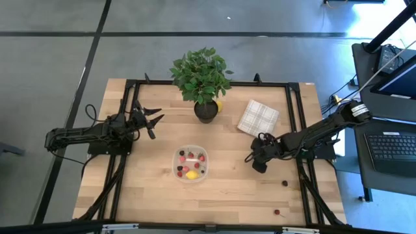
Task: Pick and placing Produce into tupperware
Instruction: Put the black cherry into the transparent bin
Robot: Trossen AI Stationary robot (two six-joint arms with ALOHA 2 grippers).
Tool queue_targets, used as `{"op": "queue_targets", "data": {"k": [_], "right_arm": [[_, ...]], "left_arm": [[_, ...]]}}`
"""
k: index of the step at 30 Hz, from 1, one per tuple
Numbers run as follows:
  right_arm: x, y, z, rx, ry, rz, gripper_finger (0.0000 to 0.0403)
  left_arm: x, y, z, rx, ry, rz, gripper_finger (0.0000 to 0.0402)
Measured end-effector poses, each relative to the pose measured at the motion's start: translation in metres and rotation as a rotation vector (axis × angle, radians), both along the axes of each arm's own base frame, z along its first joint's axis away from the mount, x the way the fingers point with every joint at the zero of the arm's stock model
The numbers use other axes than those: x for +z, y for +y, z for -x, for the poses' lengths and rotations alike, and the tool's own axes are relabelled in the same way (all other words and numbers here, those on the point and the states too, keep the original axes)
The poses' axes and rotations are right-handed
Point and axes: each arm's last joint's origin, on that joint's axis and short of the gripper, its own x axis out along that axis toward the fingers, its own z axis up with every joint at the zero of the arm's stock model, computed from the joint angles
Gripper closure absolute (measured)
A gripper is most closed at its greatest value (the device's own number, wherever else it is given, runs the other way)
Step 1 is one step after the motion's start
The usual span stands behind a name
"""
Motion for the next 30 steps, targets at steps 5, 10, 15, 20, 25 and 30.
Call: {"op": "queue_targets", "data": {"k": [5, 10, 15, 20, 25, 30], "right_arm": [[0.001, 0.000, -0.001, 0.000, 0.001, 0.025, 0.0201], [-0.002, -0.002, 0.001, -0.005, 0.017, 0.037, 0.0206], [-0.007, -0.001, -0.002, -0.003, 0.036, 0.045, 0.0248], [-0.010, 0.000, -0.003, -0.002, 0.046, 0.054, 0.0304], [-0.010, 0.000, -0.004, 0.016, 0.029, 0.058, 0.0336], [-0.010, 0.000, -0.005, 0.015, 0.025, 0.057, 0.0353]], "left_arm": [[0.000, 0.000, 0.000, 0.000, 0.000, 0.000, 0.0276], [0.000, 0.000, 0.000, 0.000, 0.000, 0.000, 0.0276], [0.000, 0.000, 0.000, 0.000, 0.001, 0.000, 0.0276], [0.000, 0.000, 0.000, 0.000, 0.001, -0.002, 0.0276], [0.000, 0.000, 0.000, 0.000, 0.001, -0.001, 0.0276], [0.000, 0.000, 0.000, 0.000, 0.001, -0.001, 0.0276]]}}
